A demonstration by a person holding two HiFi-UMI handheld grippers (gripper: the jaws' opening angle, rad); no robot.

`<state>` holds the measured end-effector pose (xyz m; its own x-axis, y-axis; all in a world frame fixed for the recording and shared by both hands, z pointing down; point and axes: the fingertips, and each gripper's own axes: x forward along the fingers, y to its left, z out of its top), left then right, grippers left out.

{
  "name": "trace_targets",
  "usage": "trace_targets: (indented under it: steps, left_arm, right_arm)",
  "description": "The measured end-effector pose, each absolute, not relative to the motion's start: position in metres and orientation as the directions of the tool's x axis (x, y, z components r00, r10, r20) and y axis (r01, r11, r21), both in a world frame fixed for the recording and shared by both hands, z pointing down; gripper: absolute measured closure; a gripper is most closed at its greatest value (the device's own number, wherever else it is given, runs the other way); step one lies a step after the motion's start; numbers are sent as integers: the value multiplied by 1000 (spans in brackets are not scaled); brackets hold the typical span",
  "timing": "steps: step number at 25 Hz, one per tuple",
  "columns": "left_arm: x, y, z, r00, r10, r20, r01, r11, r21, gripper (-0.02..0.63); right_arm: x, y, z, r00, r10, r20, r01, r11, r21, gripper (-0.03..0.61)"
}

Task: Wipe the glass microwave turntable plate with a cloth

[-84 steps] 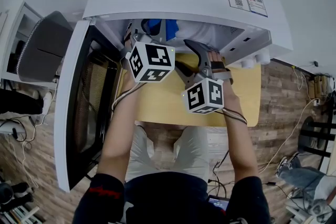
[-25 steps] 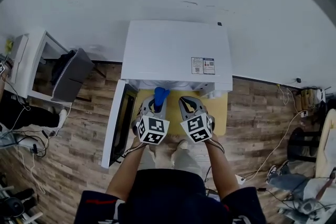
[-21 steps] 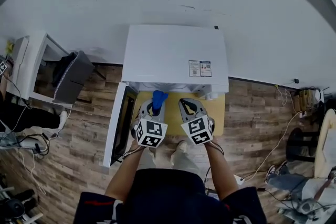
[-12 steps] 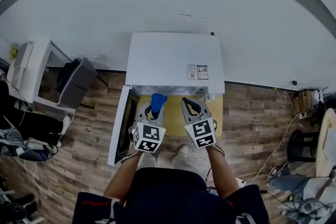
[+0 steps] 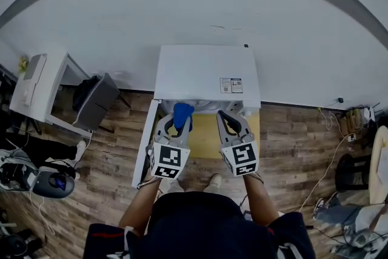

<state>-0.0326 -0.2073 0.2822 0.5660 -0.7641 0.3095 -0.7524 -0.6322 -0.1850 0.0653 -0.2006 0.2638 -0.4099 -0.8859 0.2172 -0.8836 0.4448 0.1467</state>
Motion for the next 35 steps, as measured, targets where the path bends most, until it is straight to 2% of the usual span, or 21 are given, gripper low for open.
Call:
trace_targets:
  steps: [10, 16, 35]
  left_arm:
    - [-69, -192, 211, 557, -813, 171, -783, -583, -217, 548]
    - [-76, -177, 198, 559, -821, 114, -792, -570, -220, 548]
    - [-71, -164, 186, 545, -837, 52, -804, -539, -253, 548]
  right_arm:
    - [66, -179, 180, -373, -927, 38, -900, 371, 230, 569]
    - [70, -168, 181, -380, -925, 17, -897, 373, 238, 568]
    - [78, -164, 181, -364, -932, 10, -900, 354, 252, 569]
